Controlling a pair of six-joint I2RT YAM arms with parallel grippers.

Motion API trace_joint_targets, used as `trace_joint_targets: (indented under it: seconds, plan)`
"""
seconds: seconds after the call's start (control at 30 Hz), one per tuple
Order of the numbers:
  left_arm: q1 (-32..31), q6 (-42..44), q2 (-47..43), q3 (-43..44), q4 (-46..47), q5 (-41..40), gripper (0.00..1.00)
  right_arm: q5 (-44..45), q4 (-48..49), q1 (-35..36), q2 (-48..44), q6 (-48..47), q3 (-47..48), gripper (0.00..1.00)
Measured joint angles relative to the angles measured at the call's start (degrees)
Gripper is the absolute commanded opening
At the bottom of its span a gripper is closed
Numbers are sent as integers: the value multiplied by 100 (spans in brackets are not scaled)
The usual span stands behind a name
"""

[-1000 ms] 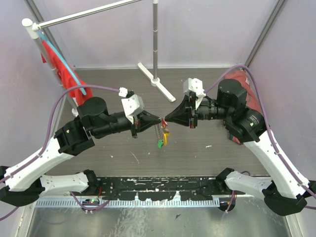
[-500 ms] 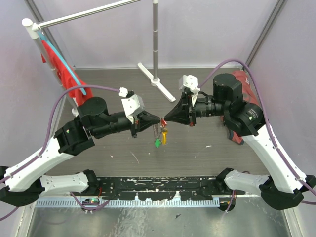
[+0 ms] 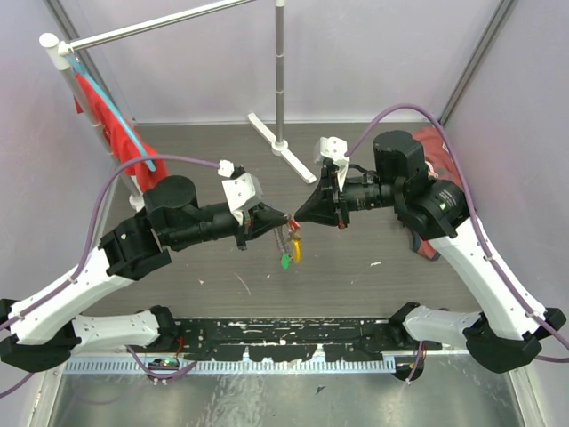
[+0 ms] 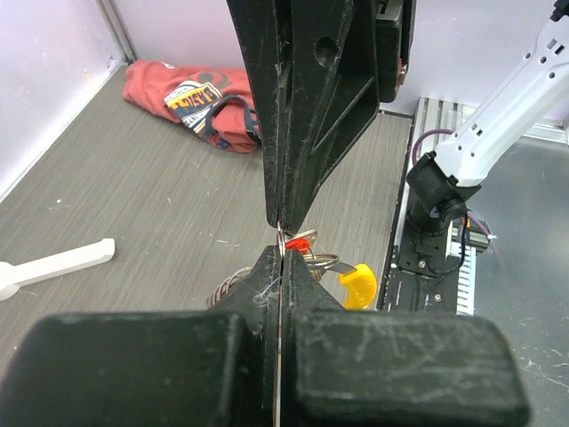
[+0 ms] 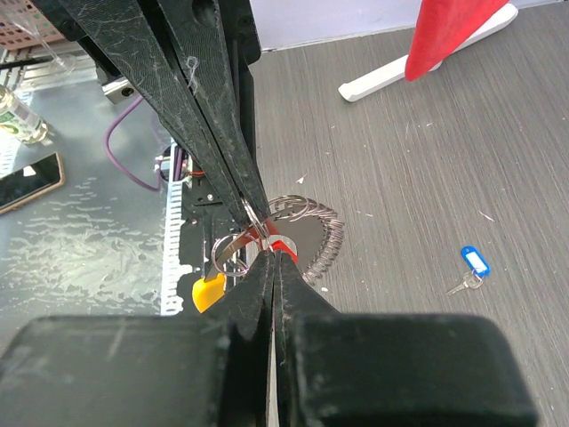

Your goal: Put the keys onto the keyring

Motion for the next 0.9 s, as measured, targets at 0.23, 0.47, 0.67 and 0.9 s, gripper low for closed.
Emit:
trace_joint_targets:
  seconds: [0.23, 0.47, 0.67, 0.9]
  plan:
    - [0, 4, 0, 0, -15, -7, 0, -17, -17, 0, 24, -11, 0, 4]
    - [0, 24, 0, 0, -17, 2, 0, -55, -31, -2, 70, -9, 0, 8]
    - [0, 48, 0, 0, -28, 22, 0, -214, -55, -2, 205, 0, 0, 11]
    - [0, 55, -17, 0, -2, 118, 0, -197, -146, -4, 247, 4, -2, 23]
